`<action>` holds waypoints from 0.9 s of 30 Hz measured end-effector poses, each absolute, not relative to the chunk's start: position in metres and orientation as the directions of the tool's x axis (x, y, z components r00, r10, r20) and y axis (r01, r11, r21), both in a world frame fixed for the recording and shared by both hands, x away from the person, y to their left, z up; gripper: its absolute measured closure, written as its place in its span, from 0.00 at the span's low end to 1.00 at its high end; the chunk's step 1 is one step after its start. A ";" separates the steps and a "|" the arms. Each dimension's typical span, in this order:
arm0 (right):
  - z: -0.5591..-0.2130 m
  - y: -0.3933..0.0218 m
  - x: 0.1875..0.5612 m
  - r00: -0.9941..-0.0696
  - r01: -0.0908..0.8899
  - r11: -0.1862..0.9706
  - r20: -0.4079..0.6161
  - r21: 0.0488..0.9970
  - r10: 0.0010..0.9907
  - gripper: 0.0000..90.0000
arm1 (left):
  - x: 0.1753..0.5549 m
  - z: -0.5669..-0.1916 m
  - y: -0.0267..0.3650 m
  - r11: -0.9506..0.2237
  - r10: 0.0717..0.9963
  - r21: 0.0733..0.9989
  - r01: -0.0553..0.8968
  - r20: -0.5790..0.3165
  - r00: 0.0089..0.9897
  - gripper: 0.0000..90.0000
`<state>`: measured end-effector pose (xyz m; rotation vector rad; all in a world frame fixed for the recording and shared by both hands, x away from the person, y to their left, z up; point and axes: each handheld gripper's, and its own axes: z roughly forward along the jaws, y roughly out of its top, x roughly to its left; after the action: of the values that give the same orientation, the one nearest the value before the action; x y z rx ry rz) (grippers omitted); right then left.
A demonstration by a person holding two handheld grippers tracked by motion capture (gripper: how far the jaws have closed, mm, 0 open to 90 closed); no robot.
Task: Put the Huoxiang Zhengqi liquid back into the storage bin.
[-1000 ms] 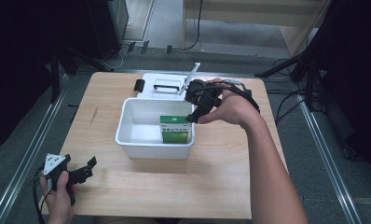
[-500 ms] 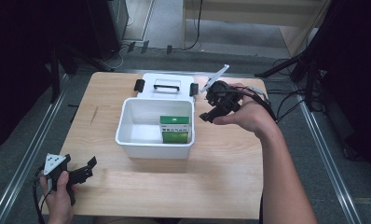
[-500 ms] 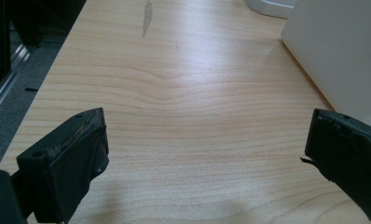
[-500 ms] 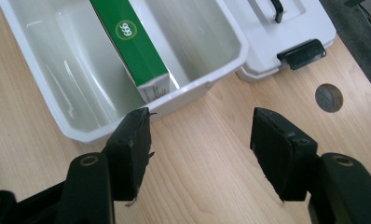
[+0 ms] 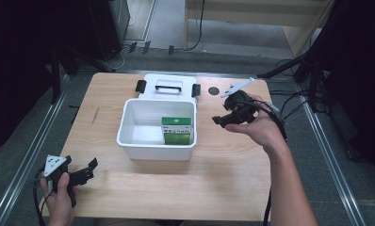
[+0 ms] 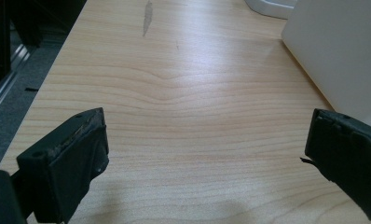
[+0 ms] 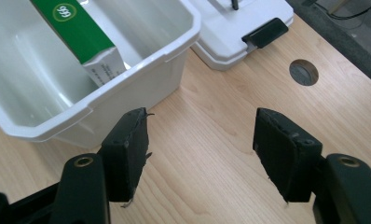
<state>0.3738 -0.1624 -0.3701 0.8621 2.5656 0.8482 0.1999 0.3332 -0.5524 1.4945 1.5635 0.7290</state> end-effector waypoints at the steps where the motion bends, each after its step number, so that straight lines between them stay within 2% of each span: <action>1: -0.373 -0.165 0.373 -0.766 0.451 0.633 -0.091 0.629 0.636 0.40 | 0.200 -0.552 0.333 0.123 0.983 0.857 0.500 -0.174 0.056 0.00; 27: -0.453 -0.235 0.345 -0.612 0.499 0.352 0.034 0.792 0.790 0.37 | 0.200 -0.552 0.333 0.118 0.984 0.859 0.498 -0.168 0.057 0.00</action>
<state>0.3452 -0.2346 -0.4530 1.1345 2.2658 1.1395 0.1998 0.3328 -0.5523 1.4982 1.5604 0.7335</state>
